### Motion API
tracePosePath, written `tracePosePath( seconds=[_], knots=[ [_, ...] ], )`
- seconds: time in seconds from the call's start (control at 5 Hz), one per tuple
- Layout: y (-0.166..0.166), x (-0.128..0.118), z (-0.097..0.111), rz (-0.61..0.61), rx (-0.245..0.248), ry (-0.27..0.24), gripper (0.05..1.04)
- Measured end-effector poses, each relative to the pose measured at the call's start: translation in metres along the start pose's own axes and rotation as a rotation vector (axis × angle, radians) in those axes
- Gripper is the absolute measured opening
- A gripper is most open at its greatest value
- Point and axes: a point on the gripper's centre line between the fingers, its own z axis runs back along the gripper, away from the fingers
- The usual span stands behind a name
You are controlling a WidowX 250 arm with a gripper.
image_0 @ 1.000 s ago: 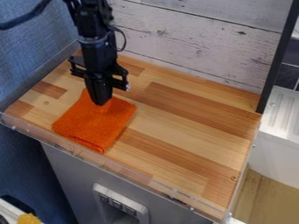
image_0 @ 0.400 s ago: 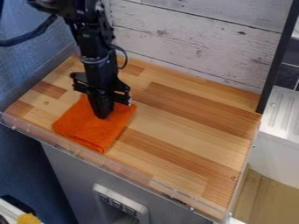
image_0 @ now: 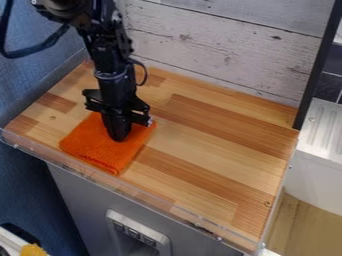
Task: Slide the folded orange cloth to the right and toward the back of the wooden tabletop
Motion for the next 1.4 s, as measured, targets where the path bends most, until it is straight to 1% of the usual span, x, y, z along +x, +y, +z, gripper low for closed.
tracePosePath(
  seconds=[0.2,0.6,1.2,1.4],
  knots=[
    [0.000,0.005,-0.001,0.002,-0.006,0.016,0.059],
    [-0.017,0.034,0.002,-0.027,-0.006,0.024,0.059],
    [-0.049,0.074,-0.001,-0.061,0.001,0.002,0.059],
    [-0.053,0.079,-0.002,-0.060,-0.002,-0.005,0.083]
  ],
)
